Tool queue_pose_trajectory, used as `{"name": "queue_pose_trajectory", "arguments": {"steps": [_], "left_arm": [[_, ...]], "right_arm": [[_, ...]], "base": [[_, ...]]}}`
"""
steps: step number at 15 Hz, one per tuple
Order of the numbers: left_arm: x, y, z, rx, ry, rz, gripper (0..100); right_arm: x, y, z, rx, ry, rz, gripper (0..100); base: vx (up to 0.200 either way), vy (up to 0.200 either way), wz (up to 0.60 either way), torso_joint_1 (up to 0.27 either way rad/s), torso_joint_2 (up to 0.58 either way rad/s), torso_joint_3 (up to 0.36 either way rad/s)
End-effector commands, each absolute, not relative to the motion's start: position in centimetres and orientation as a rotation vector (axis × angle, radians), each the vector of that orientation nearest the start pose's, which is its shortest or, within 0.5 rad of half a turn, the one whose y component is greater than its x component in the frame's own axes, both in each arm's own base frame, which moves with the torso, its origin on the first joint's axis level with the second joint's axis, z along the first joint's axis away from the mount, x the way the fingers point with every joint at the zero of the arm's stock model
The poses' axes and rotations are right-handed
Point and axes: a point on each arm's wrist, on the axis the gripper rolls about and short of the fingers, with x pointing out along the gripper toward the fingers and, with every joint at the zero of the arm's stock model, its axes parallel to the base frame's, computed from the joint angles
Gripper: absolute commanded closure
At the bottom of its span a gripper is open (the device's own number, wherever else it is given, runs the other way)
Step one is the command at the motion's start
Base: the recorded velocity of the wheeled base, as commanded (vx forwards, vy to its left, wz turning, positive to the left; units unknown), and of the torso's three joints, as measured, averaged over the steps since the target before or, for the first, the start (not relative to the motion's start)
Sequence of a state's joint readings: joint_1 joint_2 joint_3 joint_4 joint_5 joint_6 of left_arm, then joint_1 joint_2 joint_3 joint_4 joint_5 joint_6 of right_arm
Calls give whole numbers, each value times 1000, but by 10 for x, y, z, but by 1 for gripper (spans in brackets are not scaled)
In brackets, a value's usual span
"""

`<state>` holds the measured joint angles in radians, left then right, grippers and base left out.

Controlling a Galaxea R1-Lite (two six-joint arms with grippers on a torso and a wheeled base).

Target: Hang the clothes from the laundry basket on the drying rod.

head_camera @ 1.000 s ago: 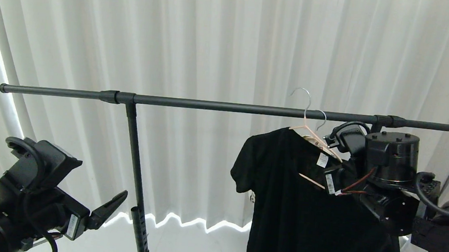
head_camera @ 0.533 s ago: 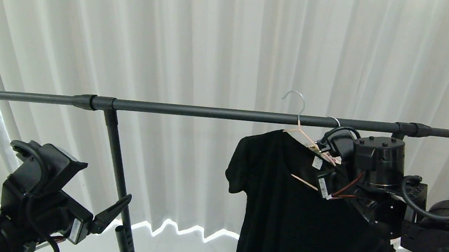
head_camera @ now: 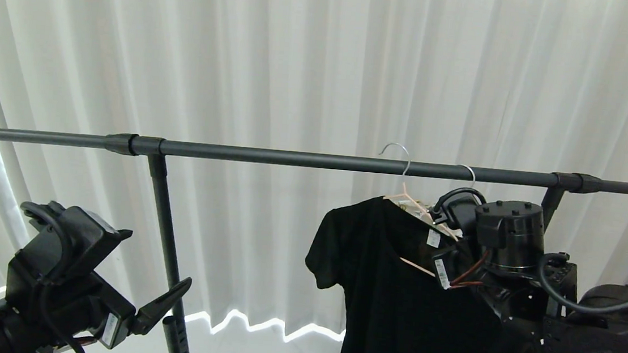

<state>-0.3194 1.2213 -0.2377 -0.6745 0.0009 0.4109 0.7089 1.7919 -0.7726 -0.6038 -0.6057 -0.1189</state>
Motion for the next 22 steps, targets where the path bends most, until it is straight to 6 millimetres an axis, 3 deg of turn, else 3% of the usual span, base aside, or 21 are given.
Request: {"name": "queue_pose_trajectory", "arguments": {"steps": [1,10,11,13,19,22], "left_arm": [[145,-51,146,457,238,-391,0],[143,-53,143,458,245,-411,0],[143,-53,143,458,245,-411,0],[143,-53,143,455,246,-409,0],[138,-50,138,455,262,-407,0],[136,-47,137,454,267,-389,0]], "right_arm": [[249,196,133,-391,349,122,100],[244,206,131,-401,349,154,100],[244,206,132,-397,346,154,0],[242,206,135,-391,337,156,0],[204,211,180,-177,231,316,0],[198,207,192,-154,202,352,0]], "base": [[0,0,0,0,0,0],[0,0,0,0,0,0],[0,0,0,0,0,0],[0,0,0,0,0,0],[0,0,0,0,0,0],[0,0,0,0,0,0]]}}
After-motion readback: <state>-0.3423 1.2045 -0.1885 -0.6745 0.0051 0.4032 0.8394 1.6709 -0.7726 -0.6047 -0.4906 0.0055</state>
